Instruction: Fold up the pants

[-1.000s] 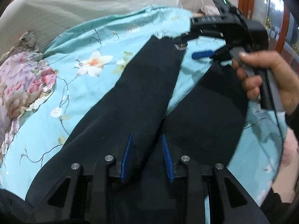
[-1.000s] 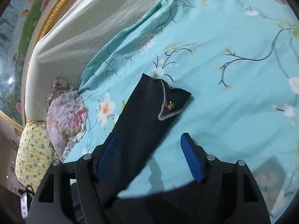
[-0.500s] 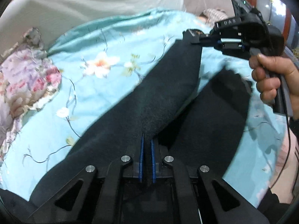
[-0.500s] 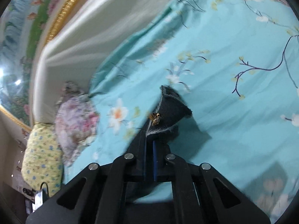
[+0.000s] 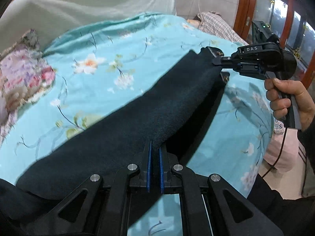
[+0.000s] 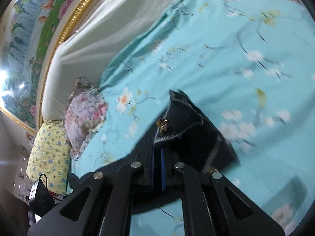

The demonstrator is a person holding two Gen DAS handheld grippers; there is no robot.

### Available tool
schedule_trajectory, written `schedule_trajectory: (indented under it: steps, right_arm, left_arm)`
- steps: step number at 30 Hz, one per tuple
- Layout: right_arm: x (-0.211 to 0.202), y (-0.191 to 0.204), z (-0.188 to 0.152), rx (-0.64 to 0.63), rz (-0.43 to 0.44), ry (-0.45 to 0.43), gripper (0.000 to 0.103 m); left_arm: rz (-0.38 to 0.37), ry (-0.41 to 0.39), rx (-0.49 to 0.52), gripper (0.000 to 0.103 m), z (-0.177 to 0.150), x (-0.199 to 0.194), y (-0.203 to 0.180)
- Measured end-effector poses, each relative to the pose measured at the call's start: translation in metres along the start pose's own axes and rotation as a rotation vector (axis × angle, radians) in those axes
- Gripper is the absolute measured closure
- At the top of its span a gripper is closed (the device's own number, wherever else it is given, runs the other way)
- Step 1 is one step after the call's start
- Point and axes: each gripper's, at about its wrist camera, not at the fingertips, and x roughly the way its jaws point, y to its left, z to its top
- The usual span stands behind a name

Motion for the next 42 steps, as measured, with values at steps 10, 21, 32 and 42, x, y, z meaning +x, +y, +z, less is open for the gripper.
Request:
schedule_trajectory:
  steps: [10, 21, 32, 42]
  right_arm:
    - [0.017, -0.032, -0.024, 0.068, -0.098, 0.026, 0.096]
    - [-0.028, -0.002, -0.042, -0.017, -0.110, -0.094, 0.038]
    - [0.000, 0.087, -0.090, -0.353, 0.075, 0.009, 0.038]
    - [0.040, 0.167, -0.143, -0.632, 0.247, 0.148, 0.038]
  left_arm:
    - [-0.014, 0.067, -0.072, 0.092, -0.023, 0.024, -0.002]
    - [0.065, -0.015, -0.455, 0.060, -0.071, -0.035, 0.062]
    - [0.240, -0.104, -0.816, 0.043, -0.099, -0.104, 0.154]
    - [0.340, -0.074, -0.959, 0.040, -0.101, -0.115, 0.194]
